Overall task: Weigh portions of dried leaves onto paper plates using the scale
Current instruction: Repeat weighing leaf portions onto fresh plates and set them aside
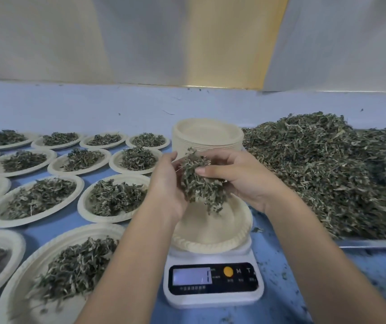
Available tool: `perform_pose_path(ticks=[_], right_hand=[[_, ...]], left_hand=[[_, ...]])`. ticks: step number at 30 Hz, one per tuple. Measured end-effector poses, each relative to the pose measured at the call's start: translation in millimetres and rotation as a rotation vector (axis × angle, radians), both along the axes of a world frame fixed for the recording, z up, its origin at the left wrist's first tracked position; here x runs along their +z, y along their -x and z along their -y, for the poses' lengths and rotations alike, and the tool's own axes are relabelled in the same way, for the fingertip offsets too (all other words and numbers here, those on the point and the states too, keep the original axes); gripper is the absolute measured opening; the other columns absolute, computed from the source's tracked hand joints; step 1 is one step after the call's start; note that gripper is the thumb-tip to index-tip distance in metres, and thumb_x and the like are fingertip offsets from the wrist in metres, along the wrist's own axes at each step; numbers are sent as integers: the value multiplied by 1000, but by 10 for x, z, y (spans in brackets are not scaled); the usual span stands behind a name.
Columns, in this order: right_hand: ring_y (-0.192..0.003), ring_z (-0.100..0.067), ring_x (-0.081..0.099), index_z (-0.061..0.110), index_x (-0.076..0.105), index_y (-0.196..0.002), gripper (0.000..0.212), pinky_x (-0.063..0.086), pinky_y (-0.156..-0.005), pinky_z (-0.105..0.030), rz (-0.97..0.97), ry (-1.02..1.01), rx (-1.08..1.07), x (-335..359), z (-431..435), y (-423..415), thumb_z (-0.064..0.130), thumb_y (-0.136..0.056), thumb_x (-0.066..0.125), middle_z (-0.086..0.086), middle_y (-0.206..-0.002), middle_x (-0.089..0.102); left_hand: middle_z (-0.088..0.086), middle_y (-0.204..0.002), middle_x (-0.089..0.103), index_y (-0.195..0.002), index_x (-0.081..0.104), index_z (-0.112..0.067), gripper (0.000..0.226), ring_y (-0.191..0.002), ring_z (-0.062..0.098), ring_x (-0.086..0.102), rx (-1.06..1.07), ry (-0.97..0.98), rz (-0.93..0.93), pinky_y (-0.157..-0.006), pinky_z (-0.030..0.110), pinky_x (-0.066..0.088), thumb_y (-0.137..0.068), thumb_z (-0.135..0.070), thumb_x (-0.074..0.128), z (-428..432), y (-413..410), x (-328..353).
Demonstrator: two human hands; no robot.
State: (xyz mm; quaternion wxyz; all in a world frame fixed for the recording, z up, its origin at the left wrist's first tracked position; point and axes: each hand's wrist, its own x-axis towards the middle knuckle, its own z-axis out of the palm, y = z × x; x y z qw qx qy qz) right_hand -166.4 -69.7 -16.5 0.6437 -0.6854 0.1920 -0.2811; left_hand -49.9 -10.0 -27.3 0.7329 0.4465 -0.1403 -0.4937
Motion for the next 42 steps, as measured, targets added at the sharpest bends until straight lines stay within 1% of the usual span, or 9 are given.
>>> perform_pose_path(ticks=[6, 9, 16, 20, 25, 29, 33, 38, 42], right_hand=[[-68, 11, 62, 19, 73, -85, 25, 46, -60, -4, -141, 252, -127, 3, -81, -56, -4, -76, 73, 21, -73, 70], [-78, 8, 61, 28, 74, -86, 25, 45, -72, -5, -285, 474, -250, -12, -95, -81, 7, -73, 77, 20, -84, 68], [-79, 9, 57, 29, 71, -96, 29, 38, -65, 2, -402, 665, -274, 28, -154, -94, 14, -72, 77, 21, -83, 63], [-85, -10, 65, 28, 65, -90, 32, 47, -79, -17, -359, 507, -237, 58, -150, -66, 13, -68, 81, 5, -99, 68], [-77, 3, 53, 32, 65, -84, 28, 38, -62, -4, -472, 668, -223, 95, -172, -40, 17, -68, 83, 13, -99, 62], [-92, -8, 55, 30, 64, -89, 30, 38, -66, -9, -578, 692, -210, 110, -137, 5, 16, -70, 82, 14, -92, 55], [-94, -10, 56, 27, 61, -100, 35, 39, -65, -12, -676, 680, -205, 77, -102, 6, 20, -73, 81, 6, -107, 60], [-98, -8, 60, 28, 56, -124, 58, 51, -80, -22, -667, 535, -113, 49, -119, -14, 32, -72, 81, 10, -114, 61], [-105, -9, 58, 24, 64, -117, 39, 46, -91, -25, -655, 573, -160, 49, -79, 4, 41, -83, 70, 9, -112, 64]], left_hand=[[5, -59, 66, -81, 61, -11, 53, -54, 21, 64, 34, -50, 125, -55, 25, 49, -88, -60, 45, 40, 31, -2], [11, -79, 68, -88, 65, -8, 56, -71, 26, 64, 37, -81, 181, -67, 32, 52, -86, -61, 47, 38, 63, 10], [14, -99, 69, -90, 64, -10, 26, -95, 27, 66, 143, -112, 374, -94, 44, 50, -97, -30, 48, 52, 131, -96], [2, -83, 65, -73, 57, -22, 28, -83, 19, 64, 215, -120, 329, -83, 35, 53, -99, -26, 46, 58, 82, -120], [-1, -72, 59, -67, 55, -16, 38, -70, 16, 54, 258, -142, 377, -68, 30, 45, -100, -28, 42, 83, 80, -164], [1, -69, 55, -65, 52, -13, 38, -77, 20, 50, 332, -111, 250, -80, 33, 44, -100, -26, 44, 112, -1, -187], [-2, -62, 54, -64, 50, -14, 39, -61, 12, 46, 369, -60, 153, -64, 28, 38, -101, -23, 42, 86, -74, -143], [-6, -49, 55, -65, 50, -13, 38, -54, 8, 48, 377, 1, 30, -56, 22, 38, -101, -20, 42, 53, -146, -85], [-8, -37, 53, -69, 50, -11, 35, -34, 3, 50, 362, 45, -60, -38, 11, 39, -102, -18, 41, 21, -159, -75]])
